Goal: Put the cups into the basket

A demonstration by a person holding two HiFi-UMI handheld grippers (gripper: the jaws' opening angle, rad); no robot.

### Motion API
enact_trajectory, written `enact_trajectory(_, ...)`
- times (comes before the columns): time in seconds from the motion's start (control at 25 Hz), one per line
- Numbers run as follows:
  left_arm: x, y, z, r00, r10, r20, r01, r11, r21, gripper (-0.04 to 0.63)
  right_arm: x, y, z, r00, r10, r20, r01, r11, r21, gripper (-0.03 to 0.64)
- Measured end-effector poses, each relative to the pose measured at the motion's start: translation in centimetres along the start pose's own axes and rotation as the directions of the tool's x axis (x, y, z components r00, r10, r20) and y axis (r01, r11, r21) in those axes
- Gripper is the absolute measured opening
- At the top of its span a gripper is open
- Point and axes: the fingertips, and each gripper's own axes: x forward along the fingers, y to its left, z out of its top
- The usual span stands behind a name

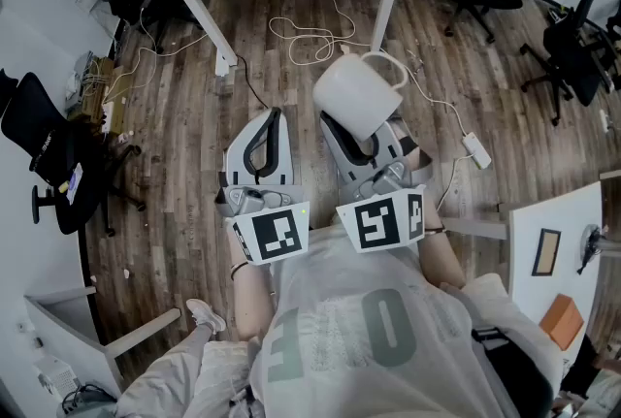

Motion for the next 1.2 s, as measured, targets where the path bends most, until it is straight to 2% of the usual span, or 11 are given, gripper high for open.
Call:
enact_trajectory(0.48, -0.9, -0.6, -0.3, 0.999, -0.016, -0.041, 0.018, 0.999, 0.033, 0.009, -0.6, 0.7, 0.4, 1.000, 0.006, 0.025, -0.006, 1.000, 0.008, 0.049)
enact_trajectory(0.8, -2.1, 0.4, -2.1, 0.996, 0.013, -0.091, -0.010, 0.999, 0.033, 0.011, -0.7, 1.7, 0.8, 0.999, -0.007, 0.041, 0.009, 0.999, -0.043, 0.049)
enact_trajectory(1.04, 0.2, 1.5, -2.7, 0.998, -0.003, -0.063, 0.006, 0.999, 0.043, 0.011, 1.2, 1.0, -0.2, 1.000, -0.025, 0.009, 0.026, 0.998, -0.060, 0.049)
enact_trajectory(1.2, 2.4, 2.5, -3.1, 0.998, -0.036, -0.047, 0.037, 0.999, 0.022, 0.009, 2.5, -0.5, -0.4, 0.999, -0.044, -0.003, 0.044, 0.999, -0.003, 0.049)
